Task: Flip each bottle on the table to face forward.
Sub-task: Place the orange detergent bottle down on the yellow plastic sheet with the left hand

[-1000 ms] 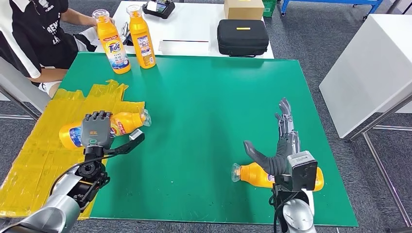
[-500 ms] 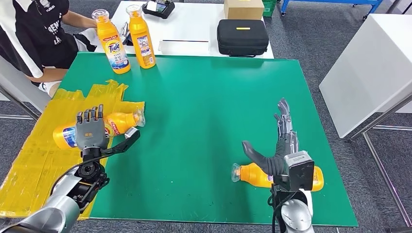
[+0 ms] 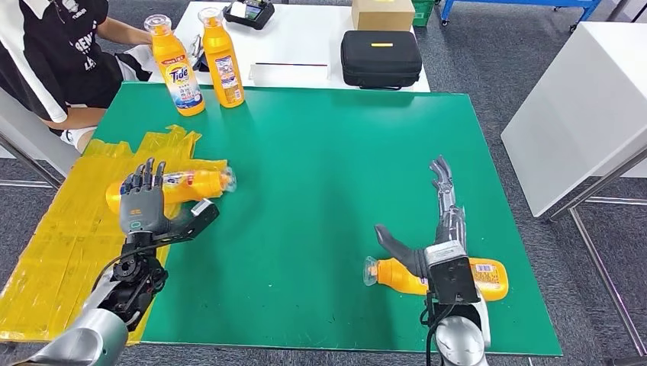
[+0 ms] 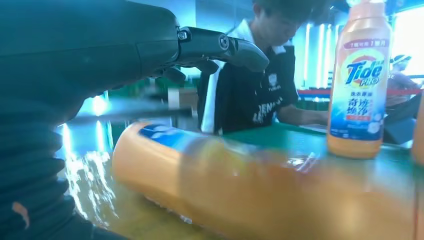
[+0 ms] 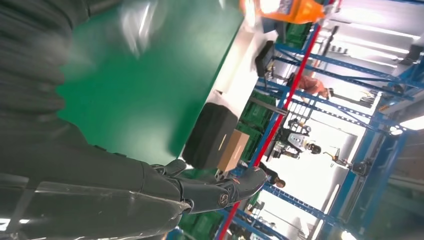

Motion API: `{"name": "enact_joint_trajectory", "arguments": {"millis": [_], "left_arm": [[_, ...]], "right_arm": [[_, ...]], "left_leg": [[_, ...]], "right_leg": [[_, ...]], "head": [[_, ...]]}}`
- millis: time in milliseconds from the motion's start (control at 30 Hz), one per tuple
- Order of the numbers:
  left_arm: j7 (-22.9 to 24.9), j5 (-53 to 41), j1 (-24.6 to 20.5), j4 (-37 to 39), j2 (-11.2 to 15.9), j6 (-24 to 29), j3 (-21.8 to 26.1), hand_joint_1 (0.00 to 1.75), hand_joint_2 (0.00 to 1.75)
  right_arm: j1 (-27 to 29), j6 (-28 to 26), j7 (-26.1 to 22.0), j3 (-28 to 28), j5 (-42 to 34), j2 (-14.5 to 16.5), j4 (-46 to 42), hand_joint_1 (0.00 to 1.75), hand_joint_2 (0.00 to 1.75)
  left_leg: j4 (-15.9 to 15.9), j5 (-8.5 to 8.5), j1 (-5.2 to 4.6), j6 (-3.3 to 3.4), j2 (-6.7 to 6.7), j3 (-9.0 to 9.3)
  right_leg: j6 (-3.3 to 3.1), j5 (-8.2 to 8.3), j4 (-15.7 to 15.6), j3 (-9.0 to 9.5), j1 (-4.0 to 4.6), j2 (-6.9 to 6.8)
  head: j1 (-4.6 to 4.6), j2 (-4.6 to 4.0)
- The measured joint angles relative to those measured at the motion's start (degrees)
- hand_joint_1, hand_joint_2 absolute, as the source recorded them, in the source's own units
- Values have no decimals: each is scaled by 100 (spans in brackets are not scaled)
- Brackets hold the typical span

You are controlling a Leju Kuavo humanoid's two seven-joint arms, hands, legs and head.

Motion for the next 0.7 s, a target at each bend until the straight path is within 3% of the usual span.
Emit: {"name": "enact_joint_trajectory", "arguments": {"millis": [167, 367, 467, 500, 600, 633, 700], "left_arm": [[-812, 549, 0, -203, -278, -77, 628, 0, 0], [-850, 558, -3, -423, -467, -37, 914, 0, 0], [-917, 602, -3, -475, -523, -28, 988, 0, 131], [-925, 606, -3, -485, -536, -23, 1005, 0, 175], [-1040, 731, 2, -503, -576, -23, 1068, 0, 175], [-1144, 845, 8, -521, -596, -45, 1097, 0, 175], [-1459, 1205, 31, -596, -652, -187, 1174, 0, 175]], "right_arm": [[71, -11, 58, 0, 233, 29, -81, 0, 175], [73, -38, 94, -5, 298, 63, -90, 0, 175], [72, -44, 108, -12, 375, 85, -90, 0, 175], [72, -49, 108, -15, 406, 87, -90, 0, 131], [78, -108, 116, -21, 698, 81, -90, 0, 0], [83, -133, 124, -22, 879, 74, -90, 0, 0], [100, -159, 177, -24, 1341, 44, -90, 0, 87]], "left_leg": [[0, 0, -1, 0, -1, 0], [0, 0, 0, 0, -1, 0], [0, 0, 0, 0, 0, 0], [0, 0, 0, 0, 0, 0], [0, 0, 0, 0, 0, 0], [0, 0, 0, 0, 0, 0], [0, 0, 0, 0, -1, 0]], "right_leg": [[1, 1, 0, 2, 0, 0], [1, 1, 0, 2, 1, 0], [1, 1, 0, 2, 1, 0], [1, 1, 0, 2, 1, 0], [1, 1, 0, 1, 0, 0], [1, 0, 0, 1, 0, 0], [1, 0, 0, 2, 0, -1]], "head": [[-1, 0], [-1, 0], [-1, 0], [-2, 0], [-1, 0], [-1, 0], [-1, 0]]}}
